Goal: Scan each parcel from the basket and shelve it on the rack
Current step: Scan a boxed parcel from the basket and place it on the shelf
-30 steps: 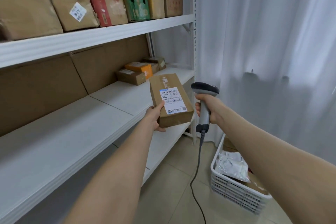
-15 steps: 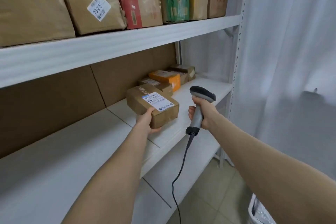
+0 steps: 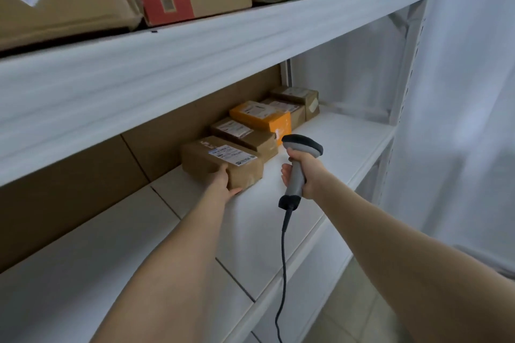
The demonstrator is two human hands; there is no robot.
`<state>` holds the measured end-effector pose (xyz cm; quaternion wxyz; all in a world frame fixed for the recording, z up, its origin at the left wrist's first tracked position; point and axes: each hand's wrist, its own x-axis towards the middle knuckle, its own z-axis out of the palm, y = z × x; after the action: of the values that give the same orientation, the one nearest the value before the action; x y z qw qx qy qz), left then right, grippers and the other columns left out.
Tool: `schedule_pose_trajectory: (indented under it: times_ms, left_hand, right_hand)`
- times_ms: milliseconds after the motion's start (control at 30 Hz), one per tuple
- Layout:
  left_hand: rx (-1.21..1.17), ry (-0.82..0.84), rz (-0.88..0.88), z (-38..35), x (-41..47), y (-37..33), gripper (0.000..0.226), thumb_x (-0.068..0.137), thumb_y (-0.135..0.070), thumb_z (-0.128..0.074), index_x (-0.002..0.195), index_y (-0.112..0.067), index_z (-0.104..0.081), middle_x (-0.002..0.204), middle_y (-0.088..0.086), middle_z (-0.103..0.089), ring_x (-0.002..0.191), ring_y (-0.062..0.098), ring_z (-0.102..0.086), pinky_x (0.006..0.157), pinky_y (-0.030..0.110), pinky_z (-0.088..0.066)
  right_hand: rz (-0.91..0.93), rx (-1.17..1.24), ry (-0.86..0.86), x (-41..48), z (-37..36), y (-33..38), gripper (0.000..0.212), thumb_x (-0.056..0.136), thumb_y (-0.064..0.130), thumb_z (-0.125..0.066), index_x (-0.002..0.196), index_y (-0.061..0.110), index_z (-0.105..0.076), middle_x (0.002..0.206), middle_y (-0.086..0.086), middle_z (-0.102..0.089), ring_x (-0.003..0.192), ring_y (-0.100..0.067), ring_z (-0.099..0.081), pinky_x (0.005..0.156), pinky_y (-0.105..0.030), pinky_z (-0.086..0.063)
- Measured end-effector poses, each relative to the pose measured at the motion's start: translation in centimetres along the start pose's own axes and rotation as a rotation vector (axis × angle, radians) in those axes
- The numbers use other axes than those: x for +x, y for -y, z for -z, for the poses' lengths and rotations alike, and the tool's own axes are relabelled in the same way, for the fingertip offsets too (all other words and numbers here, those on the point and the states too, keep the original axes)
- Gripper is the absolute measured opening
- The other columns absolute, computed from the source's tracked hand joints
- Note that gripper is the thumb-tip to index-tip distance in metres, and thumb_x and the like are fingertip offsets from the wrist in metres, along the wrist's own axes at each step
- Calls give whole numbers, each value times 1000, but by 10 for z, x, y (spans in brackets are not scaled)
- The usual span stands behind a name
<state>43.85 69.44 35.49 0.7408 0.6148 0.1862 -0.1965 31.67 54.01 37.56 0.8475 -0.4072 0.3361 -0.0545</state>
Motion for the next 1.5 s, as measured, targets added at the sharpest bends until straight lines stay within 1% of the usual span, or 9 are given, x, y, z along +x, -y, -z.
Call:
schedule_pose_trajectory:
  times_ms: [167,367,567,700,833,1000,1267,1400,1500]
  left_hand:
    - [18,-65,-4,-13,30,-8,44,101,-29,-44,143,-18,-37,146,10,-40,131,33,-40,101,51,-44]
    - [50,-134,-17,-24,44,-14,38,104,-18,-34,140,-14,-41,139,8,-49,126,29,-47,94,48,-44]
    - [338,-136,-127,-27,55,-21,42,99,-17,-40,139,-5,-44,141,15,-48,126,32,-50,104,46,-44]
    - [641,-359,-373,-39,39,-35,49,94,-18,-52,140,-8,-39,142,18,-42,126,32,-47,102,43,-45]
    - [914,-162,-382,-70,16,-34,49,90,-24,-53,136,-10,-45,137,15,-43,122,30,-47,100,40,-44]
    - [927,125,-383,-117,-18,-4,45,88,-26,-60,128,-9,-52,125,13,-56,111,29,-55,94,39,-48]
    - [1038,407,-454,-188,-86,73,40,90,-19,-55,126,-2,-56,131,18,-52,123,36,-46,90,35,-46]
    - [1063,496,-444,-225,-127,119,41,88,-15,-57,127,-3,-55,135,19,-48,123,34,-45,90,32,-44]
    - [1116,559,-456,-254,-162,161,37,87,-13,-57,122,-1,-59,132,20,-53,114,33,-53,87,37,-48]
  right_hand:
    - [-60,-42,14,33,-6,17,27,86,25,-72,103,7,-60,77,-10,-67,60,-18,-64,47,-25,-55]
    - [-59,-73,21,55,-12,35,35,87,24,-70,114,6,-58,76,-11,-66,58,-18,-63,51,-26,-57]
    - [-66,-86,19,57,-16,35,35,87,25,-70,115,6,-58,78,-10,-65,60,-18,-62,52,-26,-55]
    - [-34,-61,35,45,-13,36,35,88,26,-70,114,6,-57,78,-10,-64,61,-17,-62,56,-27,-57]
    - [6,-42,25,21,2,35,34,87,28,-70,111,8,-56,79,-9,-64,63,-16,-63,59,-29,-56]
    - [76,41,-44,-14,46,24,21,89,26,-69,93,10,-57,75,-8,-64,60,-14,-61,58,-29,-55]
    - [167,177,-245,-68,157,15,14,92,21,-64,88,12,-54,57,-4,-54,47,-14,-53,52,-26,-49]
    - [175,212,-330,-96,212,12,13,93,23,-63,93,12,-56,66,-5,-54,49,-13,-52,48,-21,-49]
    - [173,227,-395,-116,260,9,17,92,29,-65,91,14,-56,71,-5,-58,56,-13,-52,57,-26,-48]
